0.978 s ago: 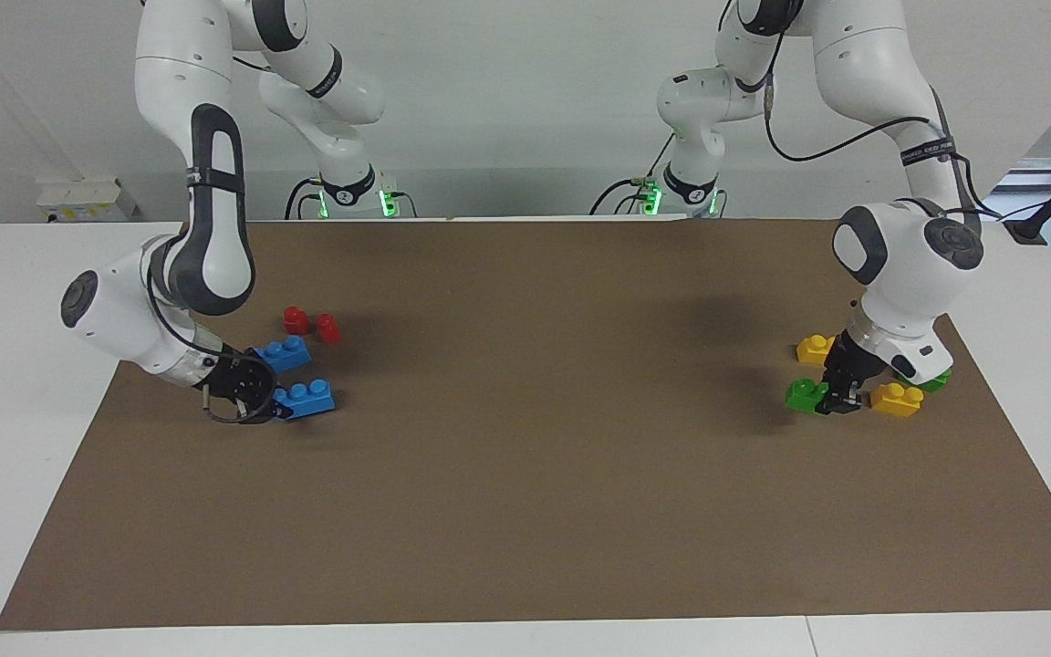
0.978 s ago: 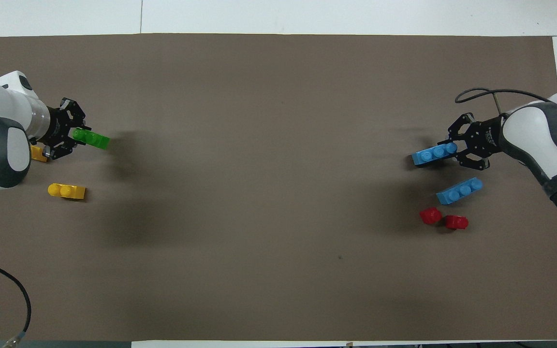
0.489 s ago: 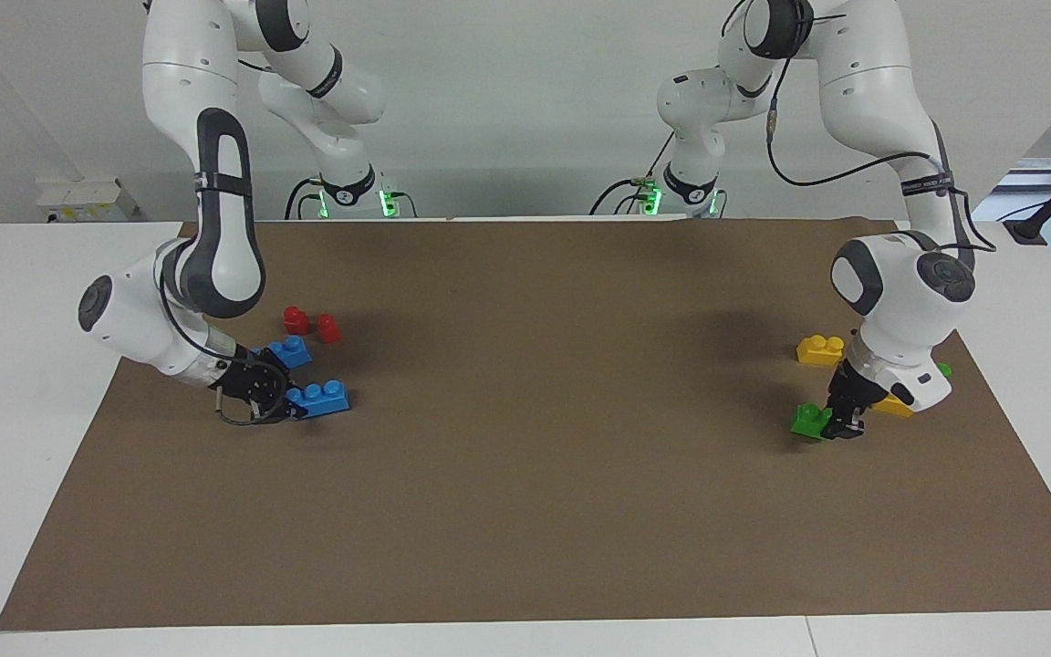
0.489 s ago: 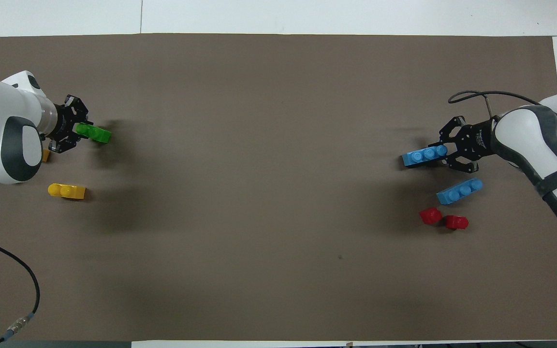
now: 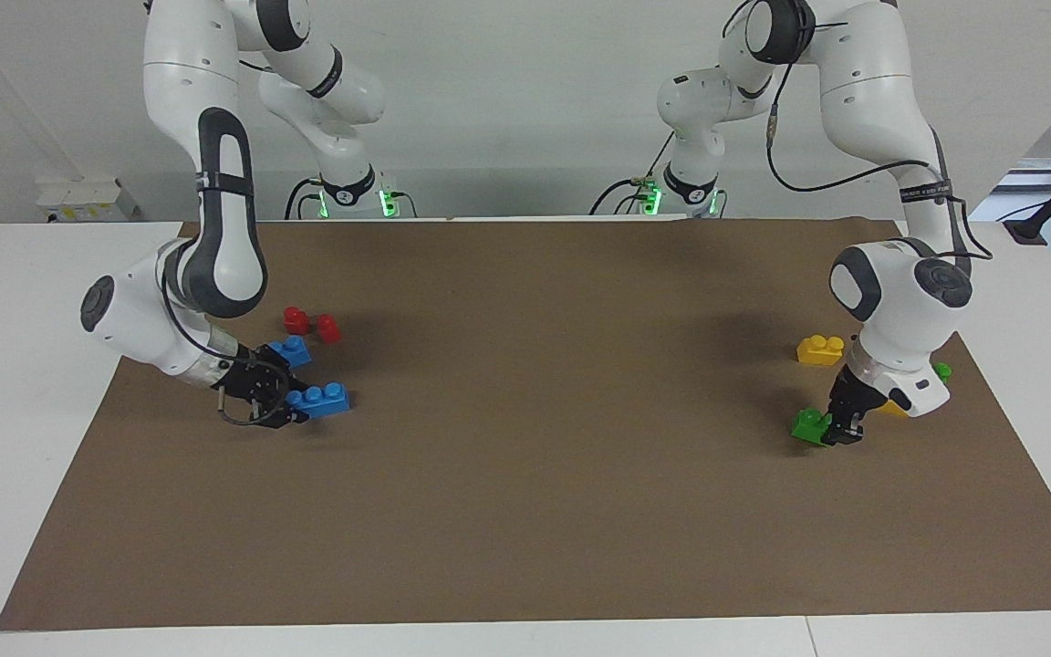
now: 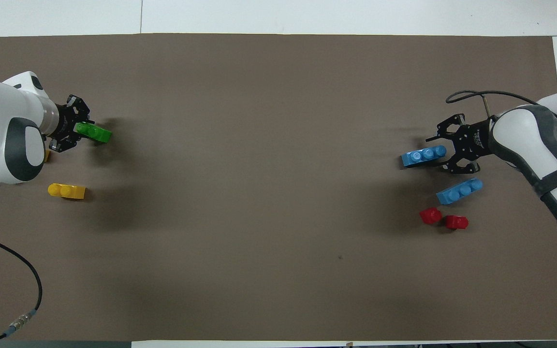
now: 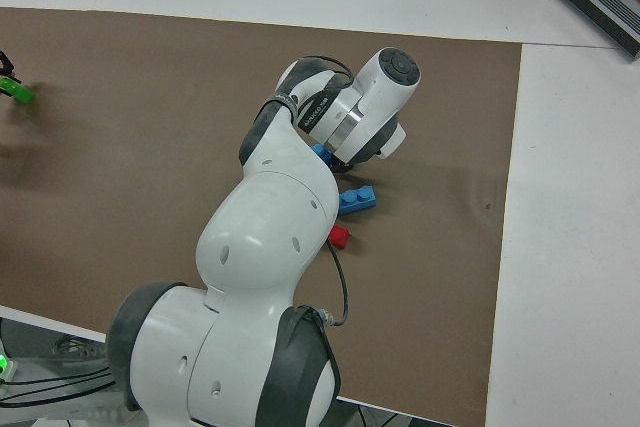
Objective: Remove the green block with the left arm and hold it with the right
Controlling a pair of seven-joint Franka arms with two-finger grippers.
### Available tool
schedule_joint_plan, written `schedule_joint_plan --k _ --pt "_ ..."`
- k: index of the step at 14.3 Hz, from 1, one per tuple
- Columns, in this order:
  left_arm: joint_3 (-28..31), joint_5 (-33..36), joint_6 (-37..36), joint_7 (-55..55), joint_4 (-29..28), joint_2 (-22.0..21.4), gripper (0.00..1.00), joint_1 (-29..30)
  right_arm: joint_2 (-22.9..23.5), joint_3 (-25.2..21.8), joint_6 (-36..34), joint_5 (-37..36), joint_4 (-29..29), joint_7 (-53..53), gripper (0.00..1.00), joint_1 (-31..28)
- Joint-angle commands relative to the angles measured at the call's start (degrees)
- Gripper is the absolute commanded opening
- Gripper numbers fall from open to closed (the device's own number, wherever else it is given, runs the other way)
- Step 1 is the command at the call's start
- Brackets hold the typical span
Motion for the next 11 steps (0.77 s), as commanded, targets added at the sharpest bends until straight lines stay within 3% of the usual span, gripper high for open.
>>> schedule_joint_plan --k 1,3,6,11 --pt "-0.23 0.96 0.6 2.73 0.88 1.01 1.0 0.16 -3.88 0.02 -4.66 0.12 1.29 4.03 1.0 0.89" --pt "-0.14 0.96 0.07 4.93 1.41 0.58 1.0 -0.28 -5.73 -0.07 -10.19 -1.38 4.63 4.22 1.0 1.85" --pt "-0.58 4.02 -5.96 8.0 5.09 -0.39 1.0 -0.28 -9.77 0.1 -15.12 -9.8 8.41 2.65 1.0 4.22" --pt "-0.93 4.83 -14.85 19.33 7.47 -6.09 1.0 -1.42 -17.59 0.72 -20.93 -21.13 11.32 -21.22 1.0 6.94"
